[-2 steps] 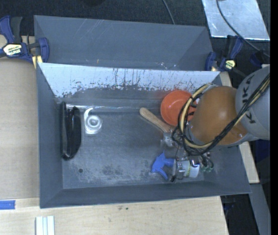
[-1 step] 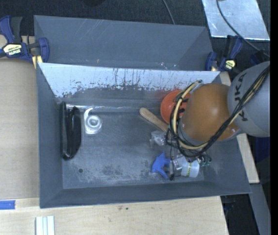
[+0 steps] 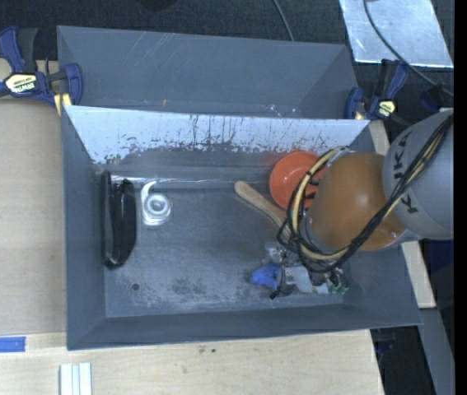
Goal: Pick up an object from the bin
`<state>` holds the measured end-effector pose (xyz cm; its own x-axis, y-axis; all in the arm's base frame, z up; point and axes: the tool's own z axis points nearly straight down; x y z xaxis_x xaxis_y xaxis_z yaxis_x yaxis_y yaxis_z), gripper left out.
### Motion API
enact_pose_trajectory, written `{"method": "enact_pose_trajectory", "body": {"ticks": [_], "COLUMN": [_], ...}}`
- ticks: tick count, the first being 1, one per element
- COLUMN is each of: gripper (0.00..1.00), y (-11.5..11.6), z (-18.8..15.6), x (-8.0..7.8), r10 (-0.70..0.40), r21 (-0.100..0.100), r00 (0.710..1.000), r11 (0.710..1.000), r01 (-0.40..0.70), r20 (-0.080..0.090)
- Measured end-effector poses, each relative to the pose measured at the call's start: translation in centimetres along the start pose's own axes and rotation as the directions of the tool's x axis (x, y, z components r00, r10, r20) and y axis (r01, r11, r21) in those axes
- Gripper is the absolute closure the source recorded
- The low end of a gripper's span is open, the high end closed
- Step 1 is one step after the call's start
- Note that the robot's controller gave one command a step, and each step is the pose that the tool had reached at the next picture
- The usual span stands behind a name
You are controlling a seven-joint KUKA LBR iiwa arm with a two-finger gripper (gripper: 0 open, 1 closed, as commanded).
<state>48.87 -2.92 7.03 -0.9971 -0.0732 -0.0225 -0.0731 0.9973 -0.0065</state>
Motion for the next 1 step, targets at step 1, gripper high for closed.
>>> {"method": "enact_pose_trajectory", "body": {"ticks": [1], "gripper": [1.00], "y": [0.00], "z": [0.00], "x": [0.00], "r10": [-0.001], "r21": [0.000], "r00": [1.000], "r11": [1.000], "r01": [0.001], "r20": [0.000]}}
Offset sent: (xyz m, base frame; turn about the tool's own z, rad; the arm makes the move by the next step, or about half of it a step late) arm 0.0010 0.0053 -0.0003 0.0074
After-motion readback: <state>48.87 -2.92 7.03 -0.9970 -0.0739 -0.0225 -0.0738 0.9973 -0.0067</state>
